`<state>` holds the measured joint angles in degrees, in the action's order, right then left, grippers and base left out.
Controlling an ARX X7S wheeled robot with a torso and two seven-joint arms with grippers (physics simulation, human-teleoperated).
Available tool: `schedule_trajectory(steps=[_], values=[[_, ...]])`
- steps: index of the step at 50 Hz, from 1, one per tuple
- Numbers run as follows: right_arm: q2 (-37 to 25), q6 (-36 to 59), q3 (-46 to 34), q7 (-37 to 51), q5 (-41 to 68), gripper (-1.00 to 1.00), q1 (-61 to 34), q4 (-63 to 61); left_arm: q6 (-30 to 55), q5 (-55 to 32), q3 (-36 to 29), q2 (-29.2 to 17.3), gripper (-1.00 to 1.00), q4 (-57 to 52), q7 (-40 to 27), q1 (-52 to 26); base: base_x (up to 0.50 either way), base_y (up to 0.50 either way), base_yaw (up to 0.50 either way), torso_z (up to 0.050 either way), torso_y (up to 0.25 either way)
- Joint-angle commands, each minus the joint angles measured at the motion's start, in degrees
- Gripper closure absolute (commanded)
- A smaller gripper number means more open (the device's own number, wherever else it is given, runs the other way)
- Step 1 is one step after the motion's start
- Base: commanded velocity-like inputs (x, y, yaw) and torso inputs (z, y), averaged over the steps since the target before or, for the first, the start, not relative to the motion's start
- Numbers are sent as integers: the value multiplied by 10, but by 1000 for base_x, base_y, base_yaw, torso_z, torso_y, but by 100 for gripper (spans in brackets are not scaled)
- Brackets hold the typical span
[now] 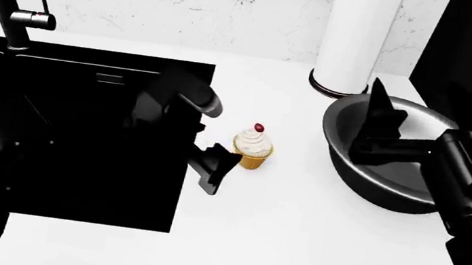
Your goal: Move the fresh-baked cupcake off the tray onto the counter, and place the bowl used for mixing into the sink.
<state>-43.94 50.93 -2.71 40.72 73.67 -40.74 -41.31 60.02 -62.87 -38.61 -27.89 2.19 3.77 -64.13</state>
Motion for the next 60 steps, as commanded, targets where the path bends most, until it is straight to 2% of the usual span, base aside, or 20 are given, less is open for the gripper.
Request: schedule_trajectory(steps=[1,10,18,22,28,35,41,48,60], values=[[-31,43,-14,11,56,-100,-45,7,20,-63,69,-29,-100,-116,-140,37,0,0,0,0,0],[-47,72,-32,8,82,-100,-78,24,31,-146,139,-52,-100,-221,-303,81,0,0,0,0,0],[-78,147,-79,-20,152,-100,-153,53,26,-186,164,-63,-100,-284,-390,120,0,0,0,0,0],[-78,176,-111,-40,112,-100,-183,72,25,-216,181,-76,-100,-312,-431,132,0,0,0,0,0],[-81,207,-129,-37,143,-100,-217,91,30,-268,194,-91,-100,-345,-488,129,0,0,0,0,0],[-74,231,-155,-19,143,-100,-234,110,37,-309,195,-107,-100,-363,-532,119,0,0,0,0,0],[-61,245,-190,-49,93,-100,-250,135,41,-329,190,-110,-100,-363,-554,111,0,0,0,0,0],[-52,231,-204,-62,65,-100,-235,152,41,-387,181,-126,-100,-371,-625,98,0,0,0,0,0],[-51,220,-230,-91,39,-100,-207,146,25,-421,182,-149,-100,-397,-679,114,0,0,0,0,0]])
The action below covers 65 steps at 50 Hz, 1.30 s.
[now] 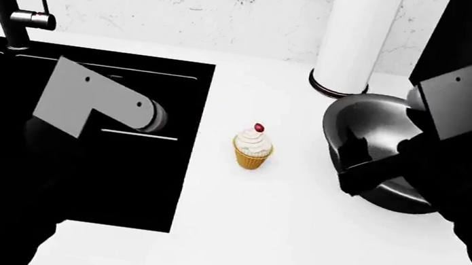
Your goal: Move the fresh-baked cupcake off the tray onto the counter, and place the bowl used for mixing into the sink.
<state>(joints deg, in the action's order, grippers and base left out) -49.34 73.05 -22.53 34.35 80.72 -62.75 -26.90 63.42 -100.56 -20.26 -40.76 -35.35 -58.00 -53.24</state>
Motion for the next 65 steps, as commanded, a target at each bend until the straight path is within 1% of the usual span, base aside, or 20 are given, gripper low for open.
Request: schedule_trajectory(steps=[1,14,23,28,45,65], values=[[4,-2,-36,-31,-36,-100,13,3,-10,-47,-1,-23,-100,-23,-66,3,0,0,0,0,0],[9,9,-50,-31,-33,-100,8,13,-22,-52,7,-39,-100,-42,-87,11,0,0,0,0,0],[21,9,-82,-36,-67,-100,13,20,-28,-56,8,-44,-100,-47,-92,18,0,0,0,0,0],[28,-7,-102,-37,-109,-100,19,24,-30,-50,8,-43,-100,-47,-87,24,0,0,0,0,0],[34,4,-148,-45,-147,-100,7,13,-38,-39,11,-46,-100,-50,-80,41,0,0,0,0,0],[38,-23,-192,-65,-200,-100,20,25,-44,-18,14,-50,-100,-45,-59,61,0,0,0,0,0]])
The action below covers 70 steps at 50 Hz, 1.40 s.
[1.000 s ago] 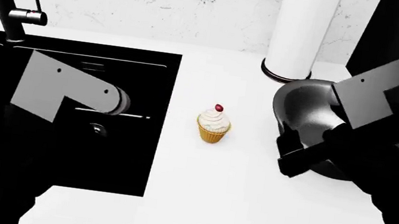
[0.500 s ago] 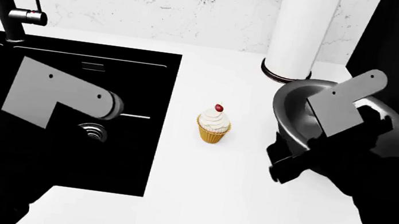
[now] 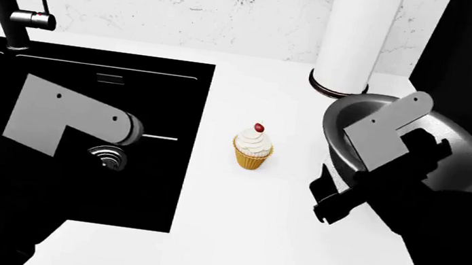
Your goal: Move the fresh-baked cupcake off the tray onto the counter, and place the bowl used for mixing into the sink.
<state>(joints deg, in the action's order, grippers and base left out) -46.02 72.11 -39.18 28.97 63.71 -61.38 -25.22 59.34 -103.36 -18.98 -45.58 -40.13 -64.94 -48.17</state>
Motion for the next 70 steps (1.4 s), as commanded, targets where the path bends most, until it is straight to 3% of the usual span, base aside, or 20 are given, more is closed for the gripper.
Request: schedule_trajectory(steps=[1,41,42,59,70], values=[[5,-16,-28,-13,-32,-100,6,10,-4,9,2,-3,-100,2,9,11,0,0,0,0,0],[13,-53,-58,-22,-72,-100,27,38,-13,27,-2,-8,-100,9,31,20,0,0,0,0,0],[14,-54,-59,-22,-73,100,27,40,-13,26,-2,-8,-100,9,30,19,0,0,0,0,0],[15,-70,-59,-24,-83,100,25,47,-19,38,-4,-6,-100,10,39,28,0,0,0,0,0],[12,-88,6,-19,-40,100,-14,20,-24,41,-2,-9,-100,5,41,33,0,0,0,0,0]])
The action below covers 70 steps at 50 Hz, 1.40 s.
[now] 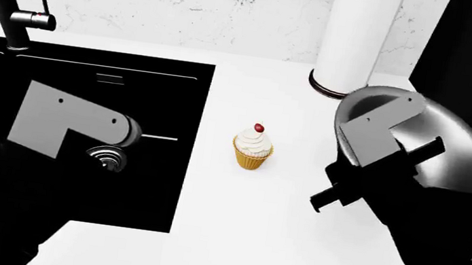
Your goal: Move the fresh-baked cupcake off the tray onto the counter, and place the bowl used for mixing into the sink.
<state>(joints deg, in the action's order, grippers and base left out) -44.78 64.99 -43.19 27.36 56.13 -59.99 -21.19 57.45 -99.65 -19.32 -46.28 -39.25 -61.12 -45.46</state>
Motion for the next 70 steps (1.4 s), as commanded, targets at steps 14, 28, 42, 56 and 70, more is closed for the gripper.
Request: schedule_trajectory(steps=[14,28,42,56,70], values=[[5,10,116,22,117,100,-102,-29,-11,6,4,-7,-100,-12,6,12,0,0,0,0,0],[11,12,157,66,178,100,-105,-35,-19,1,9,-17,-100,-26,-4,19,0,0,0,0,0],[6,-22,160,55,152,100,-88,-58,-25,9,15,-26,-100,-34,-16,21,0,290,0,0,0],[3,-23,164,58,169,100,-89,-79,-21,5,7,-24,-100,-30,-11,11,1,500,0,0,0],[-1,-29,158,49,156,100,-91,-88,-26,11,11,-28,-100,-27,-9,11,1,500,0,0,1]])
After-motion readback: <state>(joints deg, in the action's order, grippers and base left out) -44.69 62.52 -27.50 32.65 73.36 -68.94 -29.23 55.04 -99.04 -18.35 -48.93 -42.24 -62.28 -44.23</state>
